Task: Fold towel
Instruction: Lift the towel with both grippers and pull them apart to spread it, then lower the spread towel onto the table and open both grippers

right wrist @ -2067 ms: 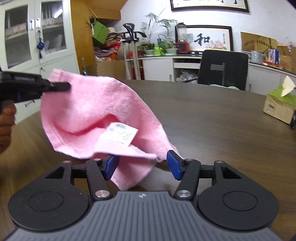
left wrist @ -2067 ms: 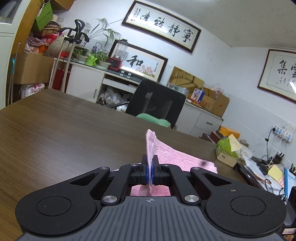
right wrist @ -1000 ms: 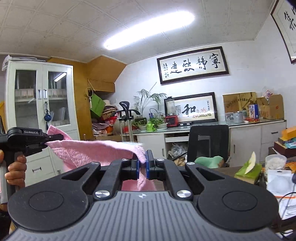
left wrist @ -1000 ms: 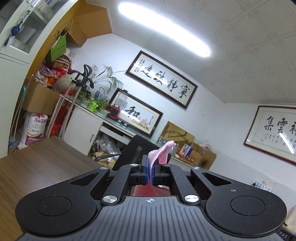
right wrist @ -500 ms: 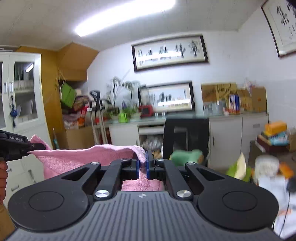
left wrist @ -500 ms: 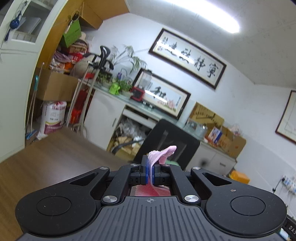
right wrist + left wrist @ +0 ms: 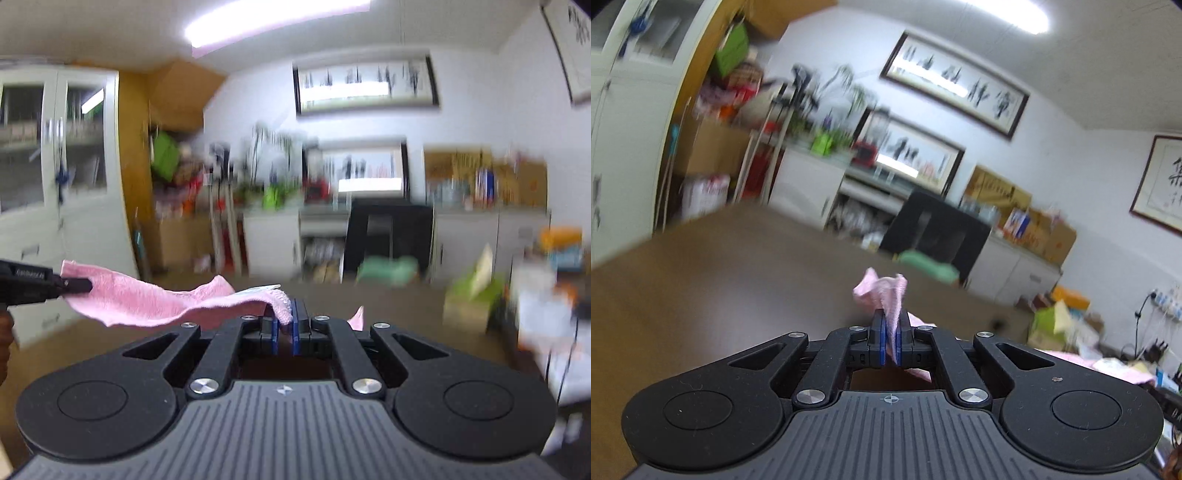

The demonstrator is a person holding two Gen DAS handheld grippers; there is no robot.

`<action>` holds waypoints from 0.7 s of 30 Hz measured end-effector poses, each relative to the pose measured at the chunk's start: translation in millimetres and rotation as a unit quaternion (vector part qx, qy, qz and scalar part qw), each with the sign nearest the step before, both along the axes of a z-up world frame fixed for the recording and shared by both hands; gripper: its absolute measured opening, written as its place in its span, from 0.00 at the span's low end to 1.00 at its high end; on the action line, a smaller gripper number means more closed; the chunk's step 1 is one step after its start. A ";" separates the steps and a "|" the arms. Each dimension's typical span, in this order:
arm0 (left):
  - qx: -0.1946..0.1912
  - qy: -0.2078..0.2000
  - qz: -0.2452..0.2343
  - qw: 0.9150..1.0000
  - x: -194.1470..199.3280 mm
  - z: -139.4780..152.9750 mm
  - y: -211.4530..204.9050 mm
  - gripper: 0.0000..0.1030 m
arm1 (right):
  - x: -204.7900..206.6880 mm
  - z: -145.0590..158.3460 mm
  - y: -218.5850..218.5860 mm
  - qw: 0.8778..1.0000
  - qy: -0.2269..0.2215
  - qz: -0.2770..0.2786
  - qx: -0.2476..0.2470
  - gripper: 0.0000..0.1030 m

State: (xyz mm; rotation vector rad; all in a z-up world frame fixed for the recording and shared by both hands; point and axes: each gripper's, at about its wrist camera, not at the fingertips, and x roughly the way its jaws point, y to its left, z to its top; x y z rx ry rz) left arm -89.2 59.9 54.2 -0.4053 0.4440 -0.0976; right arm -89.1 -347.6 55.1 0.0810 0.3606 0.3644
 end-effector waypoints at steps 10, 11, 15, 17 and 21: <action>0.010 0.061 -0.026 0.998 -34.3 -46.8 5.4 0.04 | -51.2 -62.4 -7.7 0.997 0.077 -0.004 0.031 0.07; 0.007 0.061 -0.026 0.998 -36.1 -46.0 7.4 0.04 | -53.5 -61.7 -7.4 0.997 0.078 -0.002 0.028 0.08; 0.003 0.065 -0.020 0.998 -42.7 -45.6 16.7 0.04 | -59.7 -54.3 -5.5 0.997 0.080 0.011 0.018 0.08; 0.004 0.066 -0.020 0.998 -39.6 -45.1 16.6 0.04 | -54.8 -45.0 -4.8 0.997 0.076 0.016 0.018 0.08; 0.002 0.068 -0.013 0.998 -16.7 -34.0 14.3 0.04 | -37.6 -26.0 -4.9 0.997 0.068 0.021 0.023 0.08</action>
